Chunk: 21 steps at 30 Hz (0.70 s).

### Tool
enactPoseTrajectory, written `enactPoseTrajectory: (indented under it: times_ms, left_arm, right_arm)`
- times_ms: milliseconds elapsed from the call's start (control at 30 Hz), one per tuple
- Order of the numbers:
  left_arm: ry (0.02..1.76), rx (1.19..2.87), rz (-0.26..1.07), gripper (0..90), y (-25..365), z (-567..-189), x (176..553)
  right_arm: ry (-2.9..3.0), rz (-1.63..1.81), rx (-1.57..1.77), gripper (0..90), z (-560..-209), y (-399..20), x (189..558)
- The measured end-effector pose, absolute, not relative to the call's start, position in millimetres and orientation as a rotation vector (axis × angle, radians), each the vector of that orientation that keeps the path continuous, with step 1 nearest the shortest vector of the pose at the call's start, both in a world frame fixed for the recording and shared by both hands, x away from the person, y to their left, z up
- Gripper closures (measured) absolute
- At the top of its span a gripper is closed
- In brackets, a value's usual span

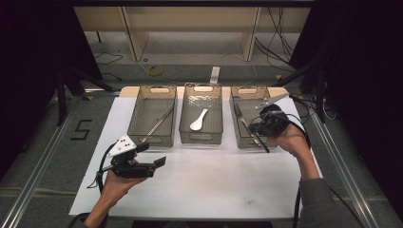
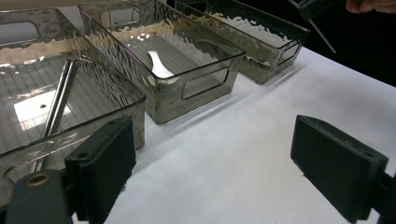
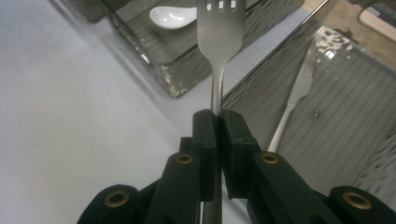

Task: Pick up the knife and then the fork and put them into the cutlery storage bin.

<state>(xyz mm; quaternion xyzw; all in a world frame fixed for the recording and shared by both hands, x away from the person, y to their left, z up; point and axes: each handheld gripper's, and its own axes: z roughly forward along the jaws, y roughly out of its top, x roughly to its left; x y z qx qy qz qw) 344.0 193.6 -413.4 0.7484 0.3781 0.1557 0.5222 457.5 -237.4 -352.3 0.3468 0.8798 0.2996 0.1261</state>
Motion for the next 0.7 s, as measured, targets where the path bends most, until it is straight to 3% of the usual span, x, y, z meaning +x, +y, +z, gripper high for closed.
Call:
enactPoseTrajectory:
  times_ms: [700]
  left_arm:
    - [0.906,1.785,0.373,13.4,194.3,-413.0,343.8]
  right_arm:
    - [2.454,0.856,1.196,85.6,-330.8,-247.2,519.0]
